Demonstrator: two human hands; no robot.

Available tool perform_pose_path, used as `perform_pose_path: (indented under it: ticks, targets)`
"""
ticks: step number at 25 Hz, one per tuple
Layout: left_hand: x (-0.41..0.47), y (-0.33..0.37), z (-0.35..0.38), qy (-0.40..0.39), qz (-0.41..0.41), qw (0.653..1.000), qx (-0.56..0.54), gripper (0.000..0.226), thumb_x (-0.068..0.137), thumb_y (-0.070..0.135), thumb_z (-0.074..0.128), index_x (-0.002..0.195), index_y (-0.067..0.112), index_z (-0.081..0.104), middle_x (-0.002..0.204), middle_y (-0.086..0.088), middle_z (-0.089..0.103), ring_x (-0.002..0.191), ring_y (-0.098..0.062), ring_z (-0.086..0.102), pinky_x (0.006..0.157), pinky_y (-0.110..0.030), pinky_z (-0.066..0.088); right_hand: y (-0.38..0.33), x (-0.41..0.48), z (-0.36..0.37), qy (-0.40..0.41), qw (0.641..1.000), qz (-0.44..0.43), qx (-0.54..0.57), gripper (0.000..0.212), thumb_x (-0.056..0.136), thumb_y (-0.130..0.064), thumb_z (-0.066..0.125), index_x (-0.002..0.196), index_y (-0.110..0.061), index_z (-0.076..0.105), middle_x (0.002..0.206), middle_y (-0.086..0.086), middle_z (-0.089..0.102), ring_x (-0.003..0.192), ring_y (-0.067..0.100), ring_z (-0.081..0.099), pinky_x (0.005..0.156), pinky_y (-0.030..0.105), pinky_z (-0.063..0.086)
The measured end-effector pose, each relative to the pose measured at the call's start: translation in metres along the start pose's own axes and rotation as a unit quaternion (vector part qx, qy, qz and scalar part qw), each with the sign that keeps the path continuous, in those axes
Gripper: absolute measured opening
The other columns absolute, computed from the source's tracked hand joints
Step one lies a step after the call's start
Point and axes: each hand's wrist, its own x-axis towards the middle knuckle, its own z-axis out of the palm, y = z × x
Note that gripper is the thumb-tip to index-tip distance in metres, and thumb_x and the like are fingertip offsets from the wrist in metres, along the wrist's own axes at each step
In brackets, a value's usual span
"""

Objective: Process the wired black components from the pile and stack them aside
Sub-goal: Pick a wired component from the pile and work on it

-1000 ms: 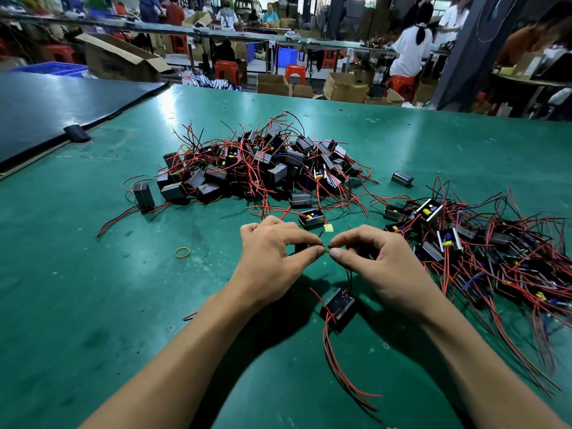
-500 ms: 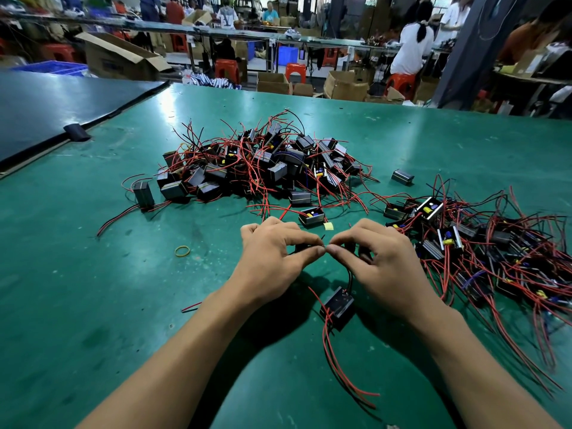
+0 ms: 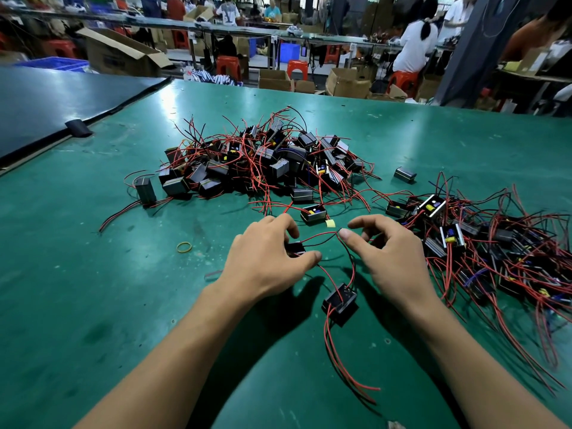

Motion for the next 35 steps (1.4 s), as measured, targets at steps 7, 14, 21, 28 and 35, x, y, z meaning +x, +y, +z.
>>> perform_pose_path:
  ticks: [7, 14, 21, 28, 35]
  targets:
    - [0.002, 0.0, 0.0, 0.002, -0.056, 0.997, -0.049, 0.021, 0.072, 0.035, 0.071, 0.091, 0.03, 0.061, 0.093, 0.01, 0.06, 0.085, -0.015, 0.058, 0.078, -0.031, 0.05, -0.006, -0.01, 0.001, -0.034, 0.988, -0.133, -0.064, 0.02, 0.082, -0.029, 0.08, 0.083, -0.03, 0.06, 0.071, -0.013, 0.057, 0.065, 0.007, 0.053, 0.059, 0.02, 0.044]
    - [0.007, 0.001, -0.01, -0.004, -0.12, 0.984, -0.133, 0.015, 0.072, 0.012, 0.07, 0.079, 0.025, 0.069, 0.082, 0.004, 0.067, 0.079, -0.012, 0.062, 0.063, -0.016, 0.045, -0.011, -0.016, 0.015, -0.153, 0.897, -0.304, -0.283, 0.032, 0.089, -0.032, 0.054, 0.115, -0.035, 0.072, 0.079, -0.006, 0.067, 0.069, 0.023, 0.059, 0.063, 0.032, 0.036]
    - [0.009, -0.006, -0.026, -0.096, -0.098, 0.972, -0.191, 0.032, 0.076, -0.006, 0.06, 0.09, 0.021, 0.07, 0.089, 0.003, 0.075, 0.085, -0.013, 0.069, 0.071, -0.023, 0.055, -0.01, -0.013, 0.012, -0.175, 0.898, -0.273, -0.298, 0.033, 0.096, -0.037, 0.051, 0.126, -0.04, 0.064, 0.093, -0.008, 0.068, 0.085, 0.017, 0.06, 0.071, 0.034, 0.03]
    - [0.009, -0.013, -0.034, -0.168, -0.029, 0.97, -0.173, 0.033, 0.078, -0.01, 0.062, 0.095, 0.017, 0.07, 0.09, 0.0, 0.074, 0.086, -0.021, 0.068, 0.082, -0.033, 0.057, -0.012, -0.012, 0.007, -0.186, 0.892, -0.273, -0.309, 0.028, 0.097, -0.041, 0.055, 0.122, -0.041, 0.067, 0.09, -0.01, 0.068, 0.08, 0.013, 0.055, 0.07, 0.033, 0.028]
    - [0.016, -0.01, -0.032, -0.136, -0.05, 0.961, -0.234, 0.037, 0.082, -0.012, 0.054, 0.1, 0.017, 0.067, 0.103, -0.004, 0.07, 0.099, -0.021, 0.065, 0.089, -0.035, 0.054, -0.009, 0.006, -0.022, 0.079, 0.995, -0.031, 0.054, 0.019, 0.084, -0.021, 0.055, 0.067, -0.016, 0.061, 0.05, -0.01, 0.05, 0.05, 0.01, 0.042, 0.049, 0.028, 0.035]
